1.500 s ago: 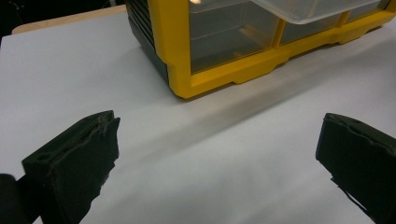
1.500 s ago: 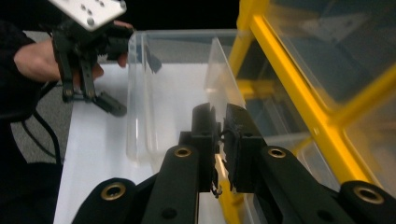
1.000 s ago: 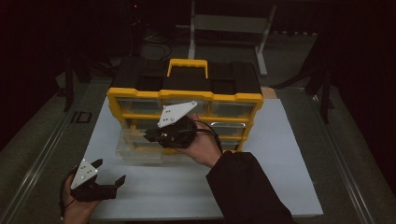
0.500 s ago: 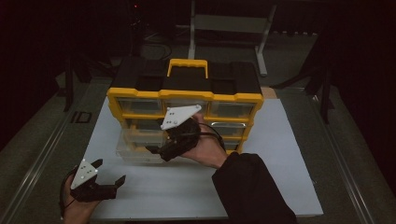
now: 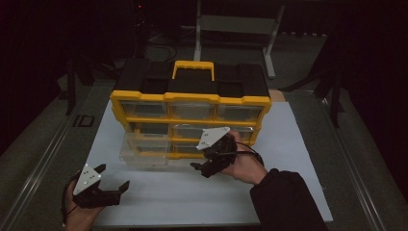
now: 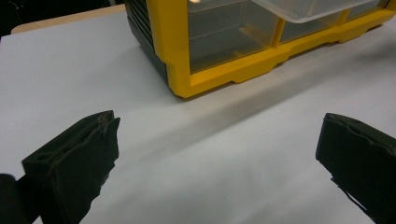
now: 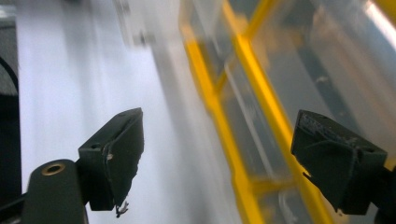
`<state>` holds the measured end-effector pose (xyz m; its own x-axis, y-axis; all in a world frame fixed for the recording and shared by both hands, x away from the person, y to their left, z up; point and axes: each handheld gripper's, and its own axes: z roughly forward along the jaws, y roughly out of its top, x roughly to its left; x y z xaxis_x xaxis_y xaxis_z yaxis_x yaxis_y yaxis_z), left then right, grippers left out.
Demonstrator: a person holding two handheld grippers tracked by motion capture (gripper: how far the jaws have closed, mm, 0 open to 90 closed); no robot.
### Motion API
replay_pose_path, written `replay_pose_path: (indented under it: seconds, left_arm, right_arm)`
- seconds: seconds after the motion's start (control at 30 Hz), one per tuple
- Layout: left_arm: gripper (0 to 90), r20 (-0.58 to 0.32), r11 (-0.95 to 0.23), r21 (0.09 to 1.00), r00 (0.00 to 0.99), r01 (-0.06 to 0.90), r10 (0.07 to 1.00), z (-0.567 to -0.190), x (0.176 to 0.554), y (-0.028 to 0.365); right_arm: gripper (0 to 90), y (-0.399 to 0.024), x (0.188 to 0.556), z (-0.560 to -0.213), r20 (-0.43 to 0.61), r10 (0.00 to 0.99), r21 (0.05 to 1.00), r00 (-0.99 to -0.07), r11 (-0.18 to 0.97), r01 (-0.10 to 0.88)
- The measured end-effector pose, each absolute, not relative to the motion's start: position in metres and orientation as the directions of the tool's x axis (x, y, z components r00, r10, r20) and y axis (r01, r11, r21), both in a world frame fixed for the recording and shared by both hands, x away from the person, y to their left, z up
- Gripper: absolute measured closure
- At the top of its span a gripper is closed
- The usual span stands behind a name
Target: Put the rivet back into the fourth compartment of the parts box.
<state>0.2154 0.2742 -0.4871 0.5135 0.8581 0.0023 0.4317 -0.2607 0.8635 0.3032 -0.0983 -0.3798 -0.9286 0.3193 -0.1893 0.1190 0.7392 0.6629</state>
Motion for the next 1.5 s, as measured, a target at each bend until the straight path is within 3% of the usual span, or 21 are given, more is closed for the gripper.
replay_pose_path:
  seconds: [0.33, 0.67, 0.83, 1.0, 1.13, 1.27, 1.5]
  left_arm:
    - [0.1, 0.004, -0.262, 0.864, 0.514, 0.430, 0.858, -0.487, 0.215, 0.275]
    - [0.1, 0.004, -0.263, 0.863, 0.515, 0.432, 0.857, -0.487, 0.216, 0.274]
    - [0.1, 0.004, -0.265, 0.862, 0.515, 0.433, 0.857, -0.487, 0.216, 0.274]
    - [0.1, 0.002, -0.261, 0.864, 0.514, 0.431, 0.858, -0.487, 0.216, 0.274]
    - [0.1, 0.003, -0.263, 0.863, 0.515, 0.432, 0.857, -0.487, 0.216, 0.274]
    - [0.1, 0.004, -0.265, 0.862, 0.515, 0.433, 0.857, -0.487, 0.216, 0.274]
    - [0.1, 0.004, -0.264, 0.862, 0.515, 0.433, 0.857, -0.487, 0.216, 0.274]
  right_arm:
    - [22.8, -0.144, 0.301, -0.417, -0.193, 0.338, 0.552, -0.921, 0.814, 0.183]
    - [30.2, -0.186, 0.306, -0.454, -0.104, 0.416, 0.467, -0.904, 0.823, 0.325]
    - [45.2, -0.189, 0.308, -0.475, -0.081, 0.425, 0.351, -0.902, 0.859, 0.373]
    - [59.5, -0.181, 0.312, -0.483, -0.062, 0.425, 0.310, -0.903, 0.868, 0.387]
    - [65.9, -0.182, 0.318, -0.488, -0.025, 0.438, 0.264, -0.899, 0.870, 0.416]
    - [80.9, -0.182, 0.320, -0.487, 0.009, 0.436, 0.247, -0.900, 0.871, 0.424]
    - [83.0, -0.183, 0.319, -0.486, 0.008, 0.432, 0.240, -0.902, 0.875, 0.421]
